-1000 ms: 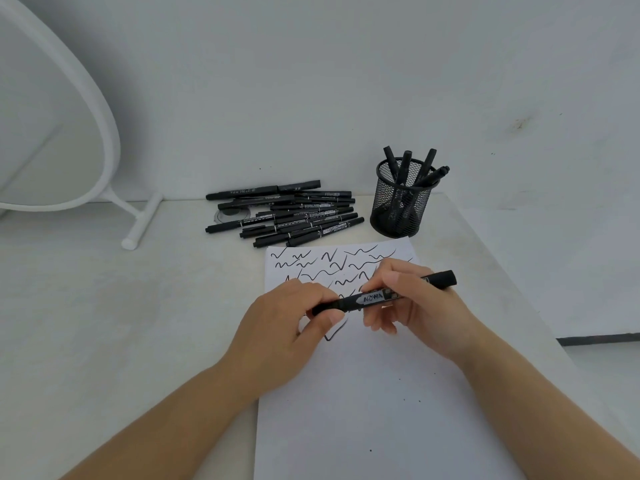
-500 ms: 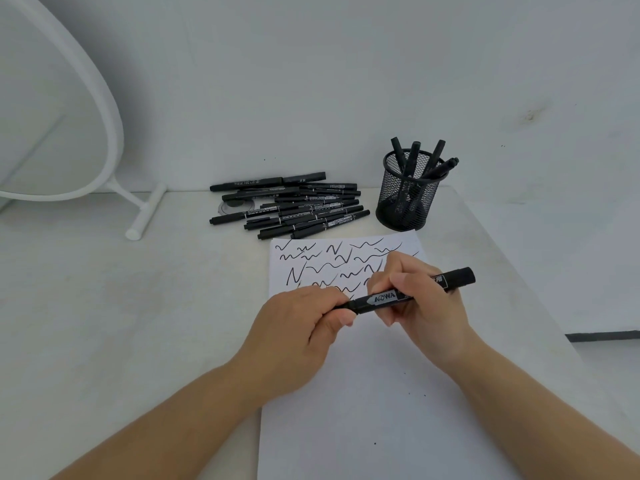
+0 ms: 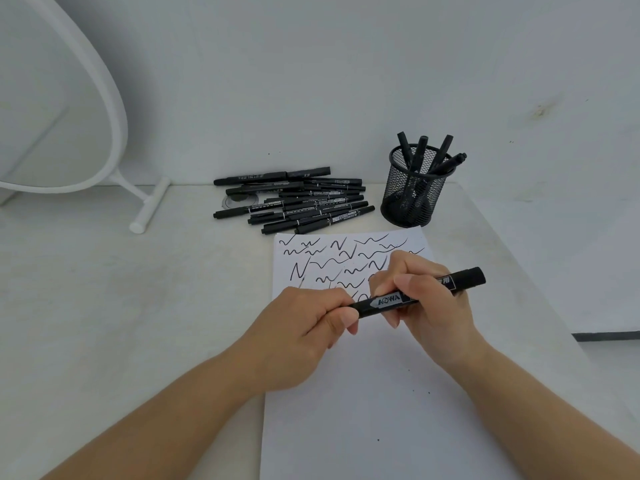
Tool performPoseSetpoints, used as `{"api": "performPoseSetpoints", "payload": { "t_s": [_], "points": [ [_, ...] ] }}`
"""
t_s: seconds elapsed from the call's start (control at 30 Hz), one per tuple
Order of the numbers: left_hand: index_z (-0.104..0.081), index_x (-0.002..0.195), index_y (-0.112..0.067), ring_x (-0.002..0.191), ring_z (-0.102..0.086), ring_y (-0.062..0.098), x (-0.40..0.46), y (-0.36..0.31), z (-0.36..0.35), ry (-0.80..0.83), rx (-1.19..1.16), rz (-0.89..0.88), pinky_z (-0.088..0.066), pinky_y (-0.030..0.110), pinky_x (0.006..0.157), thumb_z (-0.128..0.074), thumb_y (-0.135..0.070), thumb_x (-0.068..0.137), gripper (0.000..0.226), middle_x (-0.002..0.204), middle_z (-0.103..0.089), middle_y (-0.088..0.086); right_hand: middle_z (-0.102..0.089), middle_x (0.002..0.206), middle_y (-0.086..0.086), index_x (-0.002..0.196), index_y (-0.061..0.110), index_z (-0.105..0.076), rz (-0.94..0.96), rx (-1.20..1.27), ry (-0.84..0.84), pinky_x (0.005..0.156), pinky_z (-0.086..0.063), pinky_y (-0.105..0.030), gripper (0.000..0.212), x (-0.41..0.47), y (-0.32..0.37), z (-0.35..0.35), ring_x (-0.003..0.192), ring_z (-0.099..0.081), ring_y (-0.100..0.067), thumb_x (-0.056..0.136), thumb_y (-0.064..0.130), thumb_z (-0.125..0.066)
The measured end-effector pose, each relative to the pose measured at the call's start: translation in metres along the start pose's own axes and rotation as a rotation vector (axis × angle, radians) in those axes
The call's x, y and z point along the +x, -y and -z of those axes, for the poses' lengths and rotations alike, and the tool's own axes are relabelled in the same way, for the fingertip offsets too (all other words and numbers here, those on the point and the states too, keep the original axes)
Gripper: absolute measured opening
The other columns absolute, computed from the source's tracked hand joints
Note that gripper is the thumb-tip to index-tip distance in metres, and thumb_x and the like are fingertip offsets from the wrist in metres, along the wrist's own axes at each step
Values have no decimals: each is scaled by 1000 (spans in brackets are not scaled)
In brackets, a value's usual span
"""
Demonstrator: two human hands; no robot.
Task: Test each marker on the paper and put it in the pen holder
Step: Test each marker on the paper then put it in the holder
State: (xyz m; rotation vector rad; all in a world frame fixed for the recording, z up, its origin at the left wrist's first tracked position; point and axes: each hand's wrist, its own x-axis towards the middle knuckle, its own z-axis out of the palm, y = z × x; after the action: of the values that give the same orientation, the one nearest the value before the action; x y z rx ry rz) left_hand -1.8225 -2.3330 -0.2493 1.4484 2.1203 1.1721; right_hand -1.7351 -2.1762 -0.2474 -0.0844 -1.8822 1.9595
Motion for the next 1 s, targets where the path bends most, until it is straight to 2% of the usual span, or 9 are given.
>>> {"api": "performPoseSetpoints", "payload": {
  "t_s": [0.13, 0.33, 0.47, 0.57, 0.63, 0.7, 0.77, 0.9, 1.0],
  "points": [
    [-53, 72, -43, 54, -46, 7, 2, 3, 0, -52, 53, 6, -32, 17, 50, -33, -53, 84, 26, 62, -54, -15, -48, 50, 1, 51, 19, -58, -50, -8, -23, 46, -30, -23, 18, 5, -5, 3, 43, -41, -15, 65, 28, -51],
    [-61, 68, -38, 45, -43, 0, 9, 12, 5, -249, -134, 122, -29, 8, 44, -52, -36, 89, 23, 55, -57, -18, -57, 55, 0, 58, 21, -61, -53, -78, -37, 51, -37, -21, 15, 12, -3, 17, 49, -45, -17, 66, 34, -62],
    [-61, 66, -38, 54, -48, 2, 9, 20, 13, -348, -178, 168, -36, 10, 50, -47, -44, 84, 23, 57, -57, -13, -64, 59, 2, 67, 24, -71, -37, -162, 1, 52, -42, -14, 12, 15, 5, 26, 52, -53, -10, 75, 17, -67],
    [-59, 64, -38, 53, -47, 3, 9, 23, 17, -431, -136, 176, -36, 12, 52, -52, -38, 87, 24, 58, -56, -14, -66, 61, 10, 67, 33, -72, -56, -383, -35, 58, -42, -13, 28, 16, 9, 25, 56, -53, -3, 79, 8, -71],
    [-56, 62, -35, 49, -45, 2, 12, 24, 18, -488, -65, 162, -33, 9, 48, -55, -26, 90, 30, 55, -55, -14, -65, 64, 14, 74, 36, -71, -15, -682, -20, 62, -40, -11, 21, 19, 12, 20, 63, -53, 1, 79, 15, -71],
    [-54, 63, -34, 52, -46, 4, 15, 23, 20, -526, 28, 127, -33, 11, 49, -56, -26, 90, 28, 54, -55, -12, -63, 74, 18, 89, 30, -70, 109, -1038, 75, 69, -36, -17, 10, 24, 18, 13, 78, -51, -3, 81, 24, -69],
    [-54, 66, -34, 58, -48, 8, 20, 18, 21, -523, 133, 68, -35, 17, 53, -52, -35, 87, 21, 56, -53, -10, -66, 85, 16, 100, 24, -68, 262, -1232, 169, 70, -32, -22, 17, 31, 23, 6, 84, -50, -13, 83, 28, -66],
    [-57, 75, -29, 65, -50, 8, 32, 12, 26, -495, 303, -19, -40, 21, 59, -38, -51, 86, 31, 61, -51, -14, -68, 90, 2, 108, 17, -65, 379, -1267, 258, 73, -42, -31, 24, 43, 29, -6, 84, -51, -19, 84, 20, -64],
    [-56, 83, -30, 67, -53, 7, 47, 22, 40, -508, 224, -22, -37, 18, 57, -30, -54, 87, 36, 66, -56, -13, -63, 90, 7, 110, 16, -63, 367, -1208, 167, 76, -41, -27, 24, 54, 31, -6, 85, -52, -16, 86, 16, -62]
  ]
}}
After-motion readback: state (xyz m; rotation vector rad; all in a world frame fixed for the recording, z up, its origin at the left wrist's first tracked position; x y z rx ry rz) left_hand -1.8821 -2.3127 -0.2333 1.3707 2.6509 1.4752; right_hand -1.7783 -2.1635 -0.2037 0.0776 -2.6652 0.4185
